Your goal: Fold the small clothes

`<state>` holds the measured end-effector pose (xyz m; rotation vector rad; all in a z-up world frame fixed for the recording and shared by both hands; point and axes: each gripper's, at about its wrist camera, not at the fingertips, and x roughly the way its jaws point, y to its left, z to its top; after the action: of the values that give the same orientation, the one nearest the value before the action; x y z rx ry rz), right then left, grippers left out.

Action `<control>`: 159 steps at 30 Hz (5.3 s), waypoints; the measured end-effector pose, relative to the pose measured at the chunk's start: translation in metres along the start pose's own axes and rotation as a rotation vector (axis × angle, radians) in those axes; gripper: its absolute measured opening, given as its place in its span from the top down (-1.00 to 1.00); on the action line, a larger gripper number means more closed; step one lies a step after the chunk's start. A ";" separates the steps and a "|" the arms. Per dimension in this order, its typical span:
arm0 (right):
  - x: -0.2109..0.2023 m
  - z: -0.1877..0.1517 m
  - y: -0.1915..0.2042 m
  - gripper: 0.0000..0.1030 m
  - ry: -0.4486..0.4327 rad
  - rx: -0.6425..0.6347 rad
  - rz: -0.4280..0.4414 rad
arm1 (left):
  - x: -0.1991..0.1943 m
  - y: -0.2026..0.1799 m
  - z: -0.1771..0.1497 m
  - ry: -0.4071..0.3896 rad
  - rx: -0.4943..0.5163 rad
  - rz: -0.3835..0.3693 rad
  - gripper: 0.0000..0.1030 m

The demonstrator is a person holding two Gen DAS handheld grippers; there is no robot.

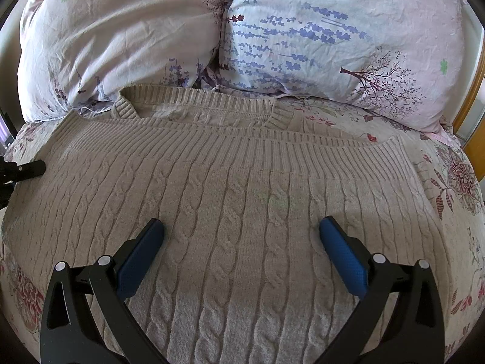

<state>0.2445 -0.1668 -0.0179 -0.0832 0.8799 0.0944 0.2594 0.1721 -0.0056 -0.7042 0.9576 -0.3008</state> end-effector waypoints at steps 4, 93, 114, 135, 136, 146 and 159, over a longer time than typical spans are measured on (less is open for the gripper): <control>0.000 0.000 0.000 -0.97 0.003 0.002 0.002 | -0.007 -0.005 0.000 -0.019 -0.002 -0.033 0.65; -0.032 0.020 -0.184 0.54 0.028 0.244 0.057 | 0.088 -0.177 -0.104 0.255 0.282 -0.275 -0.41; -0.099 -0.073 -0.192 0.03 0.029 0.388 0.317 | 0.074 -0.178 -0.127 0.299 0.272 -0.199 -0.09; -0.099 -0.091 -0.211 0.67 0.006 0.423 0.167 | 0.071 -0.172 -0.144 0.322 0.336 -0.216 0.54; -0.101 -0.089 -0.213 0.56 0.013 0.435 0.176 | 0.070 -0.173 -0.144 0.319 0.334 -0.214 0.47; -0.092 -0.053 -0.236 0.00 -0.073 0.597 0.308 | 0.071 -0.178 -0.115 0.242 0.275 -0.198 -0.31; -0.033 0.002 -0.236 0.81 -0.006 0.605 0.321 | 0.097 -0.185 -0.107 0.273 0.231 -0.180 -0.31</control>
<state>0.2529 -0.4022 0.0165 0.6243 0.8789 0.1244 0.2369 -0.0607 0.0145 -0.5455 1.0977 -0.6690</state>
